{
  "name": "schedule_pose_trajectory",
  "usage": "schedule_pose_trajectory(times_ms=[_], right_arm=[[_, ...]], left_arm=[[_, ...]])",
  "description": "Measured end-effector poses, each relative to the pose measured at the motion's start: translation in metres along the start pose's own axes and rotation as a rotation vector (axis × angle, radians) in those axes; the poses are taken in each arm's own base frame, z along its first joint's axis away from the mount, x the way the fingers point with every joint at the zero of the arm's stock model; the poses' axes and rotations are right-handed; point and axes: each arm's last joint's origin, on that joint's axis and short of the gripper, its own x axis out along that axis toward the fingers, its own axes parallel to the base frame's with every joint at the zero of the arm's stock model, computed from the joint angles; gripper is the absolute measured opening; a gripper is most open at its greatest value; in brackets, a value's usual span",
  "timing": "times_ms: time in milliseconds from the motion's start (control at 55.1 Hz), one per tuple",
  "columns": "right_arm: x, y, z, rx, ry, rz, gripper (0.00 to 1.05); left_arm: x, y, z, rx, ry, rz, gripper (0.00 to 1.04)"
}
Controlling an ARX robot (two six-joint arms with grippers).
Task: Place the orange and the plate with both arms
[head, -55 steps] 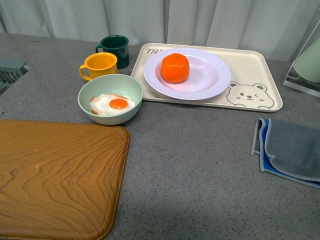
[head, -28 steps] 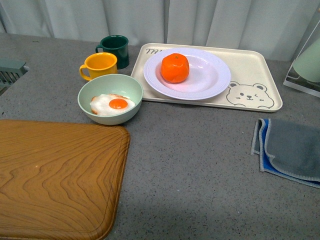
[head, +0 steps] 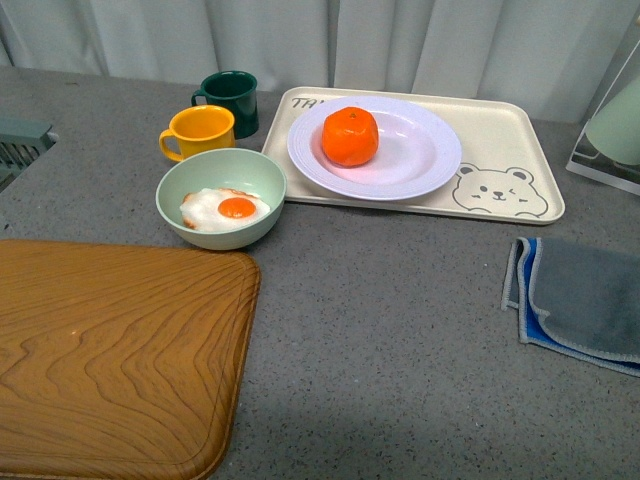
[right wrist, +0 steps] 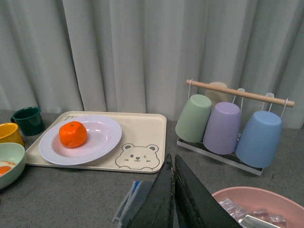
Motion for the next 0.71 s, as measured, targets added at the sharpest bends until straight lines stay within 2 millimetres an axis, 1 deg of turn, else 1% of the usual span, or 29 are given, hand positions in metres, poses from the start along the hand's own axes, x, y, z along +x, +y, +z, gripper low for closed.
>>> schedule_pose_trajectory(times_ms=[109, 145, 182, 200, 218, 236, 345, 363, 418, 436, 545, 654, 708], right_arm=[[0.0000, 0.0000, 0.0000, 0.000, 0.001, 0.000, 0.01], [0.0000, 0.0000, 0.0000, -0.001, 0.001, 0.000, 0.03], [0.0000, 0.0000, 0.0000, -0.001, 0.001, 0.000, 0.10], [-0.0001, 0.0000, 0.0001, -0.001, 0.000, 0.000, 0.17], [0.0000, 0.0000, -0.0001, -0.001, 0.000, 0.000, 0.18], [-0.0001, 0.0000, 0.0001, -0.001, 0.000, 0.000, 0.24], [0.0000, 0.0000, -0.0001, -0.001, 0.000, 0.000, 0.47], [-0.0001, 0.0000, 0.0001, -0.001, 0.000, 0.000, 0.49], [-0.0001, 0.0000, 0.0001, -0.001, 0.000, 0.000, 0.60], [-0.0001, 0.0000, 0.0001, -0.001, 0.000, 0.000, 0.61], [-0.0001, 0.0000, 0.0001, -0.001, 0.000, 0.000, 0.81], [-0.0001, 0.0000, 0.0001, 0.000, 0.000, 0.000, 0.97], [-0.0001, 0.0000, 0.0001, 0.000, 0.000, 0.000, 0.95]], left_arm=[[0.0000, 0.0000, 0.0000, 0.000, 0.000, 0.000, 0.98], [0.0000, 0.0000, 0.0000, 0.000, 0.000, 0.000, 0.98], [0.0000, 0.0000, 0.0000, 0.000, 0.000, 0.000, 0.98], [0.0000, 0.0000, 0.0000, 0.000, 0.000, 0.000, 0.98], [0.0000, 0.0000, 0.0000, 0.000, 0.000, 0.000, 0.98], [0.0000, 0.0000, 0.0000, 0.000, 0.000, 0.000, 0.98], [0.0000, 0.0000, 0.0000, 0.000, 0.000, 0.000, 0.98], [0.0000, 0.0000, 0.0000, 0.000, 0.000, 0.000, 0.98], [0.0000, 0.0000, 0.0000, 0.000, 0.000, 0.000, 0.98], [0.0000, 0.0000, 0.0000, 0.000, 0.000, 0.000, 0.98], [0.0000, 0.0000, 0.0000, 0.000, 0.000, 0.000, 0.98], [0.0000, 0.0000, 0.0000, 0.000, 0.000, 0.000, 0.98], [0.0000, 0.0000, 0.0000, 0.000, 0.000, 0.000, 0.98]])
